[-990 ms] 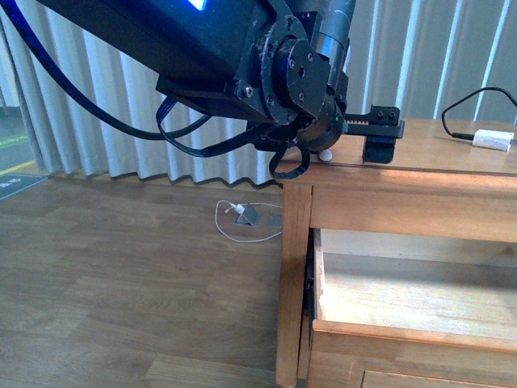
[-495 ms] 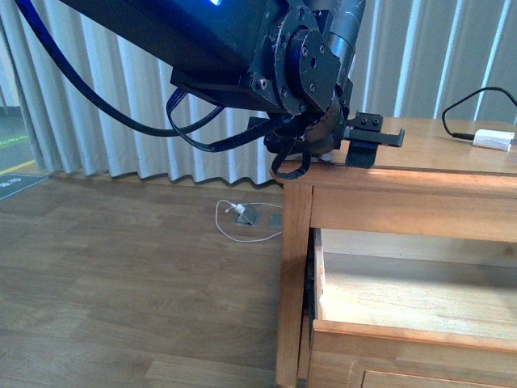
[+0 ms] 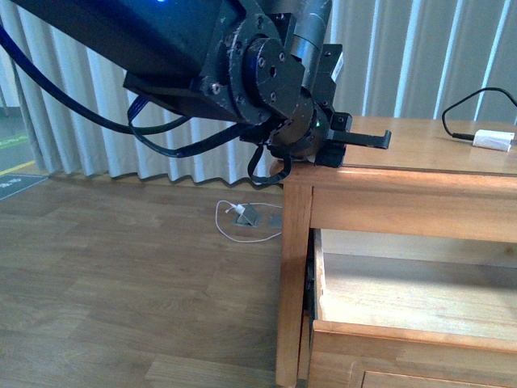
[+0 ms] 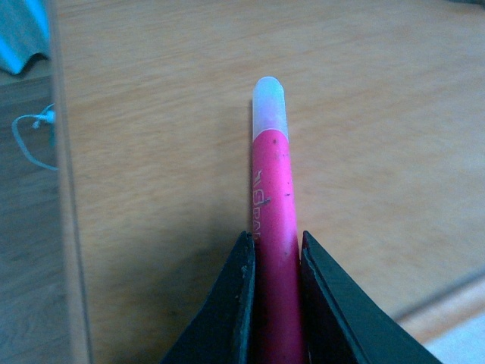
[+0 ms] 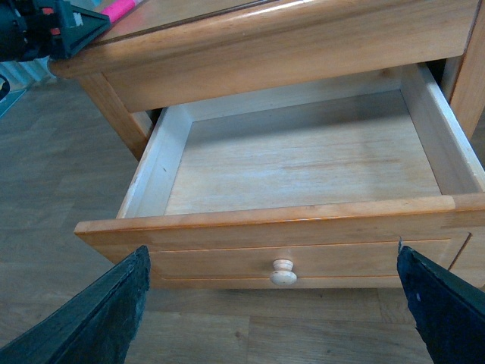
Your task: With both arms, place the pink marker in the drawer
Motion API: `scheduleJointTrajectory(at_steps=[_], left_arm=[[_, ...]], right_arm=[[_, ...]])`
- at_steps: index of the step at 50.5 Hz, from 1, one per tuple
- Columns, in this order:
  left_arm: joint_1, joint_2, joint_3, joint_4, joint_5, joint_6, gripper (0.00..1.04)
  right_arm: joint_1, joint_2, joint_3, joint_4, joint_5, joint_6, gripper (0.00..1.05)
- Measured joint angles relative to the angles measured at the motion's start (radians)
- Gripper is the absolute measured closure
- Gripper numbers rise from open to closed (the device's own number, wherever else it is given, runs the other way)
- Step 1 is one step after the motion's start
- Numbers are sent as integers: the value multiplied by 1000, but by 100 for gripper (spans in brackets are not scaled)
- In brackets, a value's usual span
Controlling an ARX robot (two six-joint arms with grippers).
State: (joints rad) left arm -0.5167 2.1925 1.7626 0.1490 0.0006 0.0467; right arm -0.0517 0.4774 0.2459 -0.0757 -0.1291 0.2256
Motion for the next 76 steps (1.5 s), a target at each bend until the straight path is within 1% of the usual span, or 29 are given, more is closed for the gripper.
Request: scheduleJointTrajectory(at_steps=[1, 2, 3, 9, 10, 15, 21, 24, 31, 43, 54, 56, 58, 61, 63, 66, 67, 76], left_arm=[[1, -14, -24, 18, 28, 7, 90], [2, -21, -35, 27, 35, 8, 90], [3, -35, -59, 43, 71, 18, 90], [8, -121, -172, 116, 213, 51, 90], [9, -130, -181, 120, 225, 55, 90], [12, -230, -276, 146, 344, 93, 90], [8, -269, -342, 166, 401, 123, 90], [4, -270, -369, 171, 412, 134, 90], [-19, -241, -405, 175, 393, 165, 90], [-84, -127, -391, 194, 344, 187, 90], [-109, -62, -362, 199, 301, 188, 90], [-111, -60, -360, 199, 290, 189, 85], [-112, -59, -356, 199, 284, 192, 78], [-113, -59, -355, 199, 273, 198, 71], [-113, -59, -355, 200, 257, 207, 63], [-113, -59, -355, 204, 249, 211, 56], [-113, -60, -357, 208, 240, 212, 52], [-112, -116, -418, 243, 137, 222, 28]], right_arm=[[0, 0, 0, 0, 0, 0, 8], [0, 0, 0, 0, 0, 0, 8], [0, 0, 0, 0, 0, 0, 8], [0, 0, 0, 0, 0, 0, 8], [0, 0, 0, 0, 0, 0, 8], [0, 0, 0, 0, 0, 0, 8], [0, 0, 0, 0, 0, 0, 8], [0, 0, 0, 0, 0, 0, 8], [0, 0, 0, 0, 0, 0, 8], [0, 0, 0, 0, 0, 0, 8], [0, 0, 0, 0, 0, 0, 8], [0, 0, 0, 0, 0, 0, 8], [0, 0, 0, 0, 0, 0, 8], [0, 0, 0, 0, 0, 0, 8], [0, 0, 0, 0, 0, 0, 8], [0, 0, 0, 0, 0, 0, 8], [0, 0, 0, 0, 0, 0, 8], [0, 0, 0, 0, 0, 0, 8]])
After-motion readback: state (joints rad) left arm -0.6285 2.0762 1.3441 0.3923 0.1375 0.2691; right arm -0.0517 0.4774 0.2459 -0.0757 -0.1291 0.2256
